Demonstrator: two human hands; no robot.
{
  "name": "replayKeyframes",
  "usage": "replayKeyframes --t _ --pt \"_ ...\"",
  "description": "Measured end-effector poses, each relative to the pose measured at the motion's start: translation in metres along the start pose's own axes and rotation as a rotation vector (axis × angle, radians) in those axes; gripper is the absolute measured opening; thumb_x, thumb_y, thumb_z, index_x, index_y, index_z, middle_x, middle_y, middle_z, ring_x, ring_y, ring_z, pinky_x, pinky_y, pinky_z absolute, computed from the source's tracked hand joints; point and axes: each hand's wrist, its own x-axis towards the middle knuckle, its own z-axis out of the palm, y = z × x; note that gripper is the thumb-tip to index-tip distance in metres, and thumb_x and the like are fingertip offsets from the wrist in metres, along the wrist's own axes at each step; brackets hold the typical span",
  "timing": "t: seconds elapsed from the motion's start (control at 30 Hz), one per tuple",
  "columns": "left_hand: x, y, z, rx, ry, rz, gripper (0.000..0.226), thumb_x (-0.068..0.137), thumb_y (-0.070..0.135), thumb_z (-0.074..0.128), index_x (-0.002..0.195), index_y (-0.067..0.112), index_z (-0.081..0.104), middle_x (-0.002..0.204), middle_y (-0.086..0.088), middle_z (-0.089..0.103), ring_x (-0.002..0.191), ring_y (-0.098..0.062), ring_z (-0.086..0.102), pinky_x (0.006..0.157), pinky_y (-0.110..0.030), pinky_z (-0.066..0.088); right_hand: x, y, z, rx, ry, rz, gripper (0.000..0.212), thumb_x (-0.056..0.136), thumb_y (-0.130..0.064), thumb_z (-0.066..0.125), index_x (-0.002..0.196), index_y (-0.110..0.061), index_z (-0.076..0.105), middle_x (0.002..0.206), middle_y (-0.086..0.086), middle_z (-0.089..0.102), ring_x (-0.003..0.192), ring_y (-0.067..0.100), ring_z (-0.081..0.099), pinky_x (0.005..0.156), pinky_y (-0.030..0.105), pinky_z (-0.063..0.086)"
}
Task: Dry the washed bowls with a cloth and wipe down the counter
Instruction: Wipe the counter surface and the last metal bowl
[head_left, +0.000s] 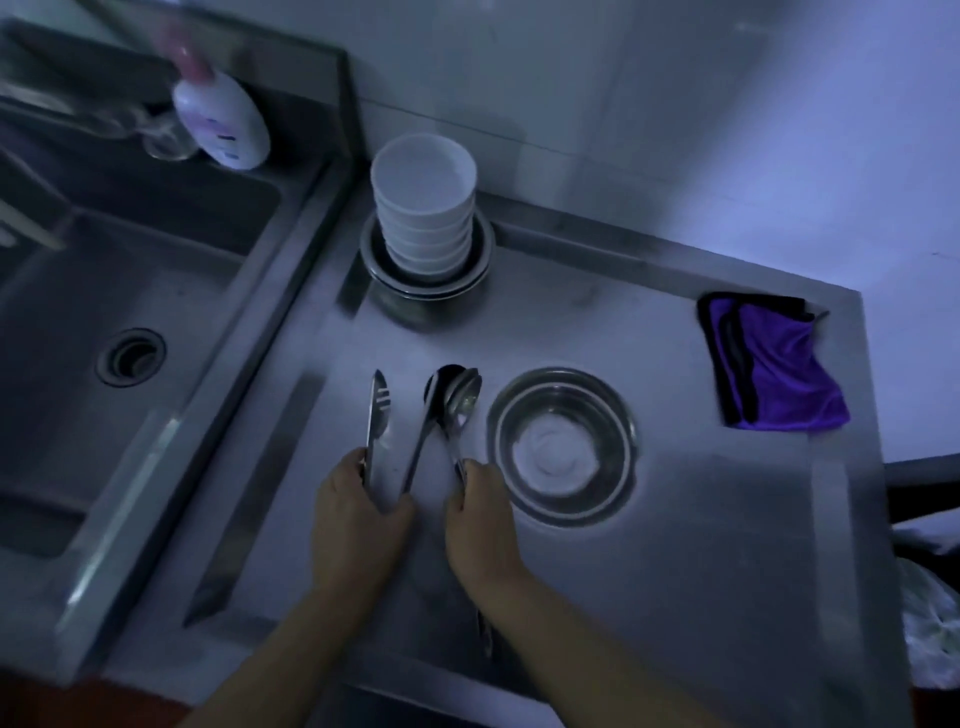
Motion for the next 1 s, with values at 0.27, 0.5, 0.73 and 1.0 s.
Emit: replayKeyframes --t 0.27,0.5,0.73,1.0 --pt "0.037 -0.047 -0.049 0.037 0.02 0.01 0.056 0.069 0.026 0.07 0.12 0.013 0.051 0.106 -0.005 0.062 0.098 -0.025 0.058 0.082 -0.045 0.051 0.013 -0.053 0.083 0.01 -0.022 0.053 0.025 0.091 0.006 0.04 0.114 0.002 0.048 0.11 0.016 0.043 0.087 0.024 0.049 0.079 0.031 0.045" --pt "0.052 -0.065 -0.063 0.092 -0.022 0.053 0.068 0.076 0.027 0.072 0.136 0.013 0.041 0.127 -0.007 0.051 0.113 -0.022 0.051 0.084 -0.027 0.04 0.017 -0.071 0.115 -0.005 0.002 0.049 0.04 0.092 0.0 0.041 0.131 -0.006 0.041 0.115 0.011 0.046 0.099 0.02 0.049 0.091 0.034 0.044" --pt "0.061 -0.067 -0.068 0.2 -0.039 0.122 0.075 0.075 0.034 0.072 0.139 0.018 0.036 0.127 -0.003 0.047 0.11 -0.021 0.051 0.08 -0.03 0.041 0.023 -0.07 0.114 -0.026 -0.007 0.001 0.03 0.09 -0.003 0.047 0.12 -0.01 0.044 0.101 0.002 0.046 0.086 0.013 0.048 0.079 0.024 0.044" --pt "0.061 -0.055 -0.059 0.339 0.0 0.173 0.074 0.071 0.02 0.077 0.134 0.003 0.042 0.127 -0.019 0.048 0.114 -0.033 0.045 0.093 -0.04 0.041 0.03 -0.05 0.101 -0.085 -0.156 -0.013 0.041 0.098 -0.012 0.04 0.137 -0.006 0.032 0.115 0.012 0.043 0.092 0.02 0.047 0.076 0.02 0.033"
